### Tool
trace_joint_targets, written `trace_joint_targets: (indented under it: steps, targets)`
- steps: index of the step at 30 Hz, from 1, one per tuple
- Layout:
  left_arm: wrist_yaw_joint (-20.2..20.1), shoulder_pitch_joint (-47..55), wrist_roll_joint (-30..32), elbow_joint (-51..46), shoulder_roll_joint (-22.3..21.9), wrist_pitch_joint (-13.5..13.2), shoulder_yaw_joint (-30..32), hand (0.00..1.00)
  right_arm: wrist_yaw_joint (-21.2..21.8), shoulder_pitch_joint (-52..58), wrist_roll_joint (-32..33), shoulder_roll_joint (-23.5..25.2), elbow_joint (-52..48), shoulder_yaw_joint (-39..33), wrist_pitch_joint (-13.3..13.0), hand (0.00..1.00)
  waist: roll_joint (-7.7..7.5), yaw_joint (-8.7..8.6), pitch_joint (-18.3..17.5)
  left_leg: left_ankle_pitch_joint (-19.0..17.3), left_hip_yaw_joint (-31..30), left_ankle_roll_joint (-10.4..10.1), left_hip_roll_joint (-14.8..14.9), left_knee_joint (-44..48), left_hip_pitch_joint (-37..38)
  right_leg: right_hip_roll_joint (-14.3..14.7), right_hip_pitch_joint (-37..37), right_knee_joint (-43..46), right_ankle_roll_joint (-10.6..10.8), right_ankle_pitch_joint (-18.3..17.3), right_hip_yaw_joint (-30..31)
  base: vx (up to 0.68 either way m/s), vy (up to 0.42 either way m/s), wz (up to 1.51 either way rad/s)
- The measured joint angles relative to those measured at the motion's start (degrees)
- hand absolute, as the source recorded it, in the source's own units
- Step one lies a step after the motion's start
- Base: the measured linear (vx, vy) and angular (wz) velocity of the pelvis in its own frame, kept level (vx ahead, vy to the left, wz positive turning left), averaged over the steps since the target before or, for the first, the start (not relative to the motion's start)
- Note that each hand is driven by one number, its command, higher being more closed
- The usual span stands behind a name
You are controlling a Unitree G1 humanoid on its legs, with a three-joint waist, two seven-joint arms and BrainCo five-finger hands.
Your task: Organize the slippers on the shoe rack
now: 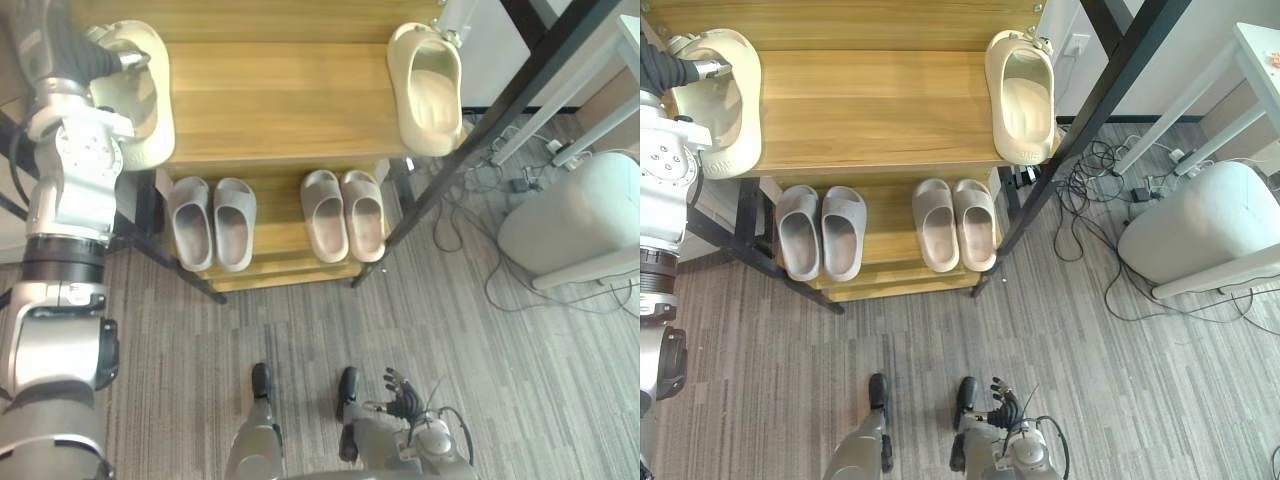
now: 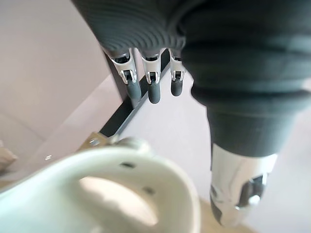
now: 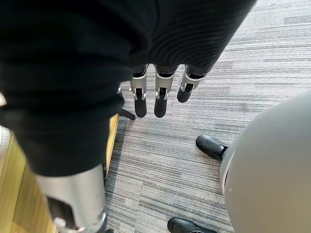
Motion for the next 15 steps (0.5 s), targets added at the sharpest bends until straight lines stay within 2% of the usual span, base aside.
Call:
trace_joint_targets:
  steps: [15]
  targets:
    - [-1.53,-3.22,6.58,5.41,4.17,1.94,-0.02,0.0,0.15,1.67,0.21,0.02,-2.73,-0.6,-0.07,0.0,0.47,1.06,0.3,-0.2,1.11,-0.29,1.55,0.02,-0.42,1.14,-1.93,1.76,-0.71,-1.25,0.15,-0.01,0.01,-0.04]
